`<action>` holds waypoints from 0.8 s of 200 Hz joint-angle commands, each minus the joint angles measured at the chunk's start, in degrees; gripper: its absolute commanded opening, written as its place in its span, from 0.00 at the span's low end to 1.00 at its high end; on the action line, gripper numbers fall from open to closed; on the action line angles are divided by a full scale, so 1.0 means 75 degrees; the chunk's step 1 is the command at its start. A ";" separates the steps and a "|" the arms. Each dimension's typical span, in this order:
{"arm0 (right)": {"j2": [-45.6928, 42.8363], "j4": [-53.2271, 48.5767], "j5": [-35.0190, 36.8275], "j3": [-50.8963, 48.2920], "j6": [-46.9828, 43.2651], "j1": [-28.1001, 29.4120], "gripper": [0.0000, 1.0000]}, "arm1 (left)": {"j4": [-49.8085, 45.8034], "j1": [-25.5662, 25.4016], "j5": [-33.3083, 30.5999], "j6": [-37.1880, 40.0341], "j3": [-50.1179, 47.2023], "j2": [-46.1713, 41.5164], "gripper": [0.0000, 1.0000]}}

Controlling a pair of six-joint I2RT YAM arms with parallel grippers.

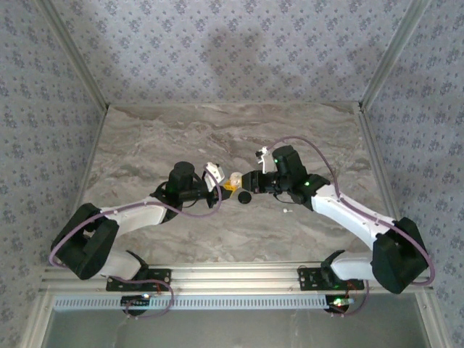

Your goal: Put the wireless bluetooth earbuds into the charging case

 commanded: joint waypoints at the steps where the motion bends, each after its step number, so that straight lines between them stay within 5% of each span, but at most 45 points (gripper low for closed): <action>1: 0.0146 0.0193 -0.0173 0.0050 0.0060 -0.0012 0.21 | 0.0167 -0.0050 0.0165 0.0106 -0.0045 -0.0256 0.05; 160: 0.0263 0.0695 -0.0925 -0.0007 -0.0099 -0.0189 0.29 | 0.0128 -0.0056 0.0171 0.0142 -0.0003 -0.0326 0.05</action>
